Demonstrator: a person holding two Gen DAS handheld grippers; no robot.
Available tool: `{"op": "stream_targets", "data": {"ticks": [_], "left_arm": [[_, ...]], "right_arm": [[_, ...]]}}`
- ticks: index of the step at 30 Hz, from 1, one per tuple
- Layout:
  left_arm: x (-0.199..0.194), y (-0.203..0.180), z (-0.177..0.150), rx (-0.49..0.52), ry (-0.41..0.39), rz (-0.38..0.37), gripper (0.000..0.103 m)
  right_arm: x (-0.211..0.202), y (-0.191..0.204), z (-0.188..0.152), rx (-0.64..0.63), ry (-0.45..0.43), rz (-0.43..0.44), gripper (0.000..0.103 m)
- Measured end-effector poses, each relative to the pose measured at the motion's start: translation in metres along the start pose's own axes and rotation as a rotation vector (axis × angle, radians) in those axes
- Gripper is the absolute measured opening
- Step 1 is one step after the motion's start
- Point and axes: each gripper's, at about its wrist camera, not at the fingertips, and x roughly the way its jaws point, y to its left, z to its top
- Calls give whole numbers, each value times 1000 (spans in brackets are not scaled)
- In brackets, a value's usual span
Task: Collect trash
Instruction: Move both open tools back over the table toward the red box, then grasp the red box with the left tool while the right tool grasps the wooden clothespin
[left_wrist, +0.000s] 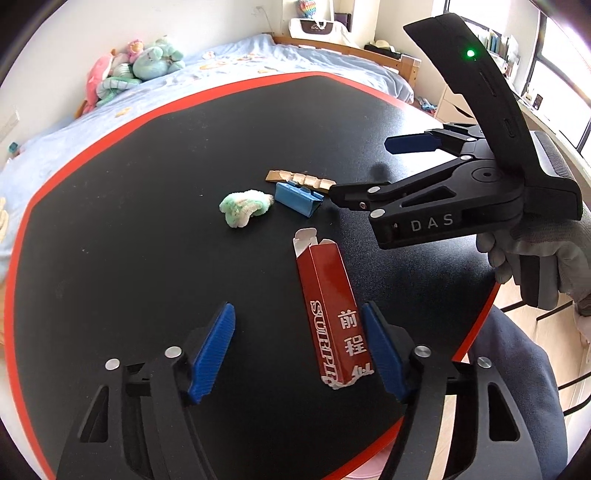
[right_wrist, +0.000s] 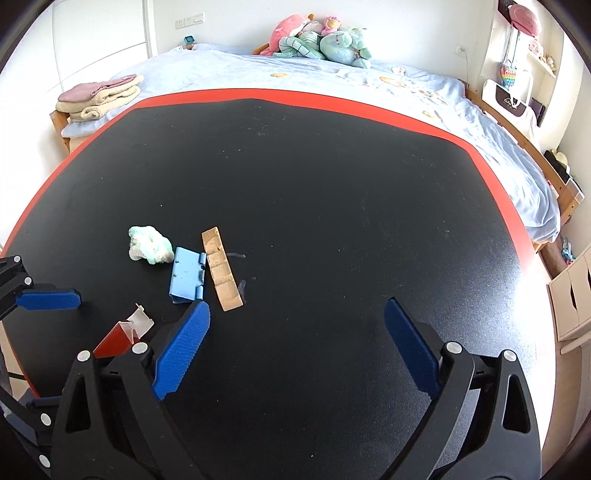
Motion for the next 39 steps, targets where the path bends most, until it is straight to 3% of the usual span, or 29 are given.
{"op": "stream_targets", "data": {"ticks": [5, 9, 14, 21, 31, 39], "left_arm": [[-2, 3, 1, 6, -4, 7, 40], [-3, 4, 2, 19, 0, 5, 23], [-3, 8, 4, 18, 0, -3, 14], [-5, 10, 3, 9, -2, -19, 14], [-13, 16, 2, 8, -22, -31, 14], [-38, 10, -2, 27, -50, -65, 14]], "right_arm": [[4, 3, 5, -15, -13, 13, 83], [7, 11, 12, -43, -16, 39, 69], [8, 21, 17, -67, -13, 79, 48], [7, 28, 18, -65, -9, 122, 13], [-4, 21, 11, -7, 1, 100, 11], [-59, 26, -9, 10, -43, 97, 11]]}}
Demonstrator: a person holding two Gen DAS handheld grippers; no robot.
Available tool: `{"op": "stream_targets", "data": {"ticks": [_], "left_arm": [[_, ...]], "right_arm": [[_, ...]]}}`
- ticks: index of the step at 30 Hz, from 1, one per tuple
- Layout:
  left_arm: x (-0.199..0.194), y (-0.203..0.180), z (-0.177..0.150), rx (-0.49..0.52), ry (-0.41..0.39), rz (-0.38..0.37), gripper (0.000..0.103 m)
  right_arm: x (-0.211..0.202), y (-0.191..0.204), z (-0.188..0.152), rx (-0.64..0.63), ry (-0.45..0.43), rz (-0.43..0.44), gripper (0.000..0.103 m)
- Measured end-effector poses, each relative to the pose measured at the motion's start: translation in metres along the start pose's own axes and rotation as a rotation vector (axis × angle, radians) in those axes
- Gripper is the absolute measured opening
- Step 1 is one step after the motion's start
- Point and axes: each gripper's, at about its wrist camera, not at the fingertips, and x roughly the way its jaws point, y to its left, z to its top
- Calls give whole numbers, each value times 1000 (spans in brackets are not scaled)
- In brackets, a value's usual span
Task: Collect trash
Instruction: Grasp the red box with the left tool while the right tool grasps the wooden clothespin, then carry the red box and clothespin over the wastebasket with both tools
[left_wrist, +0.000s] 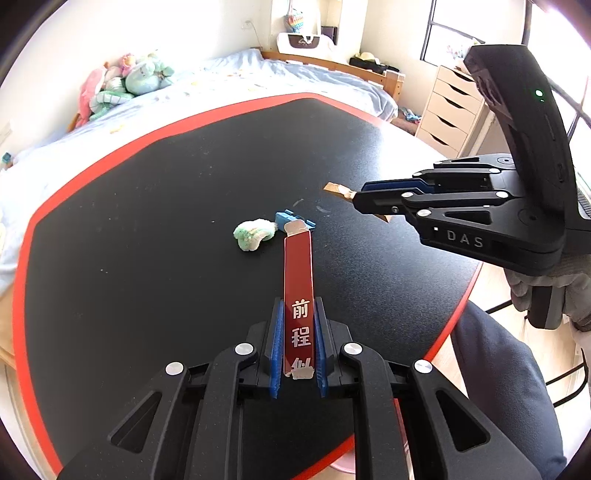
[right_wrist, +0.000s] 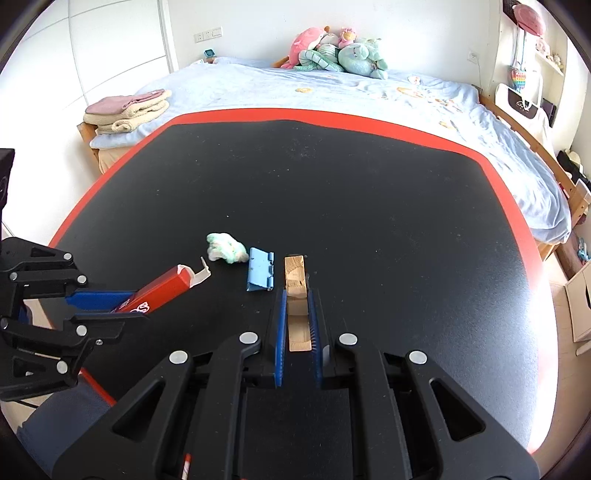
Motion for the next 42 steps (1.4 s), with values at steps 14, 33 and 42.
{"op": "stream_targets", "data": {"ticks": [14, 33, 42], "left_arm": [[-47, -30, -19, 65, -34, -75, 14], [-38, -66, -89, 109, 69, -152, 14], [-33, -73, -104, 117, 111, -171, 14]], "right_arm": [[-107, 22, -61, 14, -86, 15, 11], [-118, 62, -161, 74, 10, 59, 11], [-109, 75, -183, 79, 55, 76, 11]]}}
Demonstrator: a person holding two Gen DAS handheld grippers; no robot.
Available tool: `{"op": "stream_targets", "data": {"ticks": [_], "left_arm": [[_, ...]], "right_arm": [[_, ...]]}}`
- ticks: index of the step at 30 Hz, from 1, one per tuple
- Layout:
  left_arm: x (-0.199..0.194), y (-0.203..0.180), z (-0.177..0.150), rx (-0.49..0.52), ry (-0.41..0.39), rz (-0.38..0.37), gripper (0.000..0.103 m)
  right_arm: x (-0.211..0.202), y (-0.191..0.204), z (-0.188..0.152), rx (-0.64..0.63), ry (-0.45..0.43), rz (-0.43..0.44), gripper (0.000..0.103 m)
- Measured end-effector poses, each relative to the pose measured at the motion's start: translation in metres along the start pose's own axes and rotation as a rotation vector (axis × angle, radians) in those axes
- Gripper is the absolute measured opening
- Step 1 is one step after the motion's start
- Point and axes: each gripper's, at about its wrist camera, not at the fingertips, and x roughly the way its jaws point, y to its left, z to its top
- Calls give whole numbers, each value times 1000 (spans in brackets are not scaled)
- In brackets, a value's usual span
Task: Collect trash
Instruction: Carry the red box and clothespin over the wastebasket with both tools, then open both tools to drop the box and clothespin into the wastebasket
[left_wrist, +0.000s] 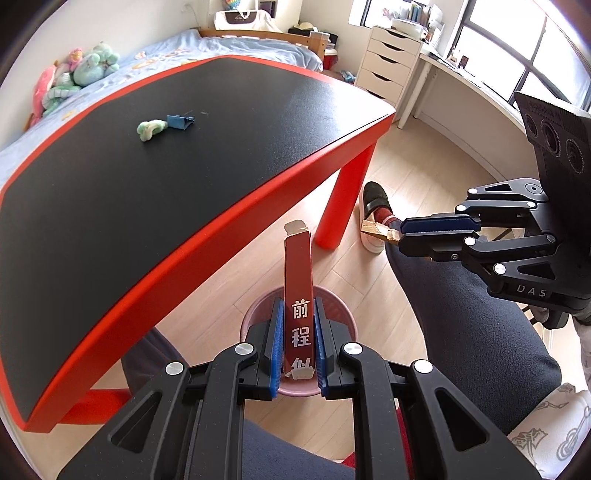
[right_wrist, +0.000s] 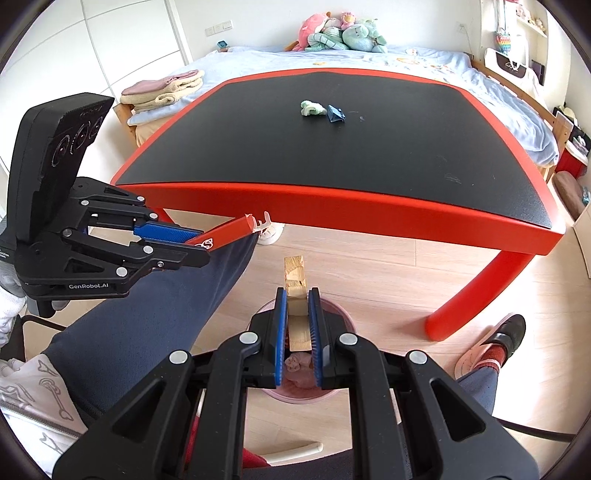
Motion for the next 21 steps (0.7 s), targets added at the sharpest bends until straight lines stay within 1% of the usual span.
{"op": "stream_targets", "data": {"ticks": [11, 13, 14, 15, 16, 17, 18, 19, 20, 21], "left_arm": [[1, -2, 1, 4, 9, -12, 14], [3, -3, 2, 3, 13, -16, 15], [3, -2, 2, 4, 15, -18, 16], [4, -2, 2, 3, 14, -17, 23], [5, -2, 2, 0, 16, -19, 30], [6, -1, 2, -7, 15, -13, 49], [6, 0, 2, -15, 10, -5, 61], [6, 2, 2, -26, 5, 2, 73], [5, 3, 2, -31, 0, 10, 82], [4, 5, 1, -33, -7, 22, 86]], "right_arm": [[1, 0, 1, 7, 2, 23, 11], [1, 0, 1, 4, 6, 30, 13], [2, 0, 1, 3, 10, 35, 13], [2, 0, 0, 4, 11, 33, 16], [2, -2, 0, 6, 13, 28, 25], [3, -3, 0, 8, 16, 19, 54], [4, -4, 0, 13, 12, 7, 78], [4, -5, -1, 20, 4, 1, 83], [4, -7, -1, 29, 1, -1, 85], [5, -8, -2, 33, 6, -10, 91]]}}
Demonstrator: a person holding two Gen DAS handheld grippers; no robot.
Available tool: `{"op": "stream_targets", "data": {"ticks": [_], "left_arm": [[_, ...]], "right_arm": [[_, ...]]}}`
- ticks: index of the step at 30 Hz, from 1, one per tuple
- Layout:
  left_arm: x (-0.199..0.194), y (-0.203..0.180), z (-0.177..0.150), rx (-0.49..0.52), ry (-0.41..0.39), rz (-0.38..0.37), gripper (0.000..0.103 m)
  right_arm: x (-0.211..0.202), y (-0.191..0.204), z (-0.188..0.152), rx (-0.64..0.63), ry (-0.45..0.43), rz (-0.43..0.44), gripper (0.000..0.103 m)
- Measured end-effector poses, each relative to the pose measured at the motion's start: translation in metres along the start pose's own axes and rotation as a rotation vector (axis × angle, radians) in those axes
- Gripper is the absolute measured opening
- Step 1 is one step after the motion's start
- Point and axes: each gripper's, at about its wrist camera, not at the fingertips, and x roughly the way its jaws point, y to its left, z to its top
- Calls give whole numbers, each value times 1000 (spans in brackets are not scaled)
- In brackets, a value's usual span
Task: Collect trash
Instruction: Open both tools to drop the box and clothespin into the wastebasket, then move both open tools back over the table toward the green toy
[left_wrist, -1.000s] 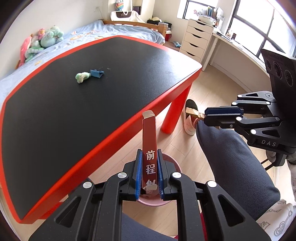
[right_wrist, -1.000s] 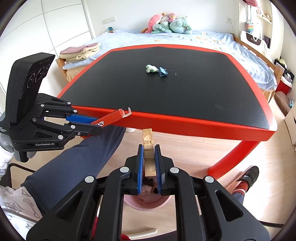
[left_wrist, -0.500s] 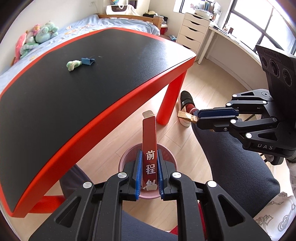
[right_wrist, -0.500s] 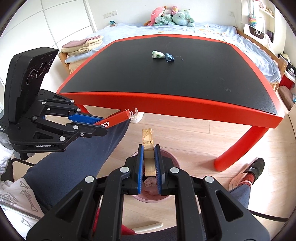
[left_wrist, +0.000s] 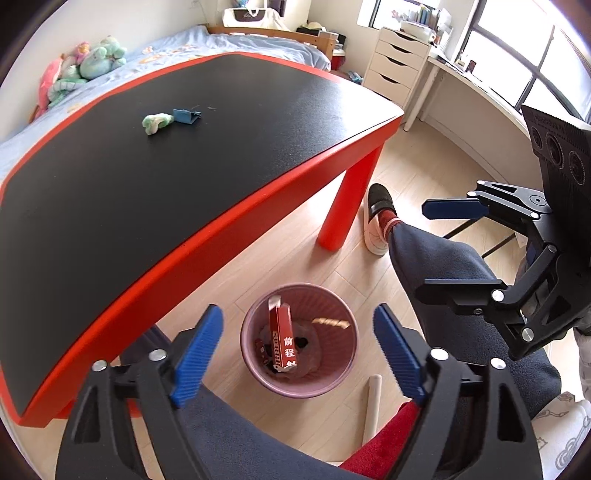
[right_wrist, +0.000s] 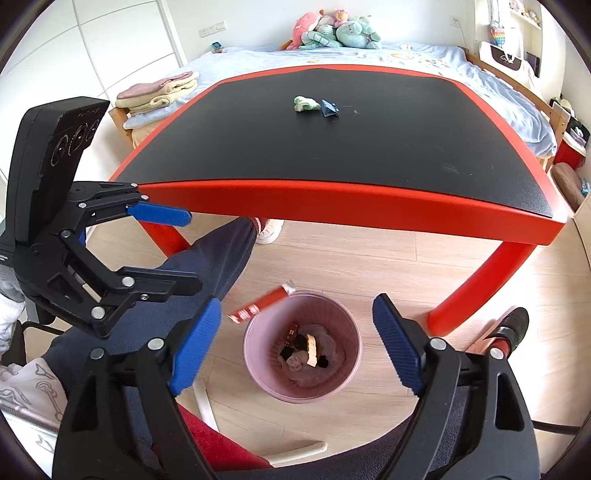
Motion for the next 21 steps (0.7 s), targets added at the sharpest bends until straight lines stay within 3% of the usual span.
{"op": "stream_targets", "data": {"ticks": [5, 21], "left_arm": [[-3, 9, 0, -27, -13, 28, 95], [-10, 17, 4, -51, -22, 23, 95]], "right_arm": [[4, -6, -3, 29, 14, -17, 97], [4, -5, 3, 42, 9, -4, 100]]}}
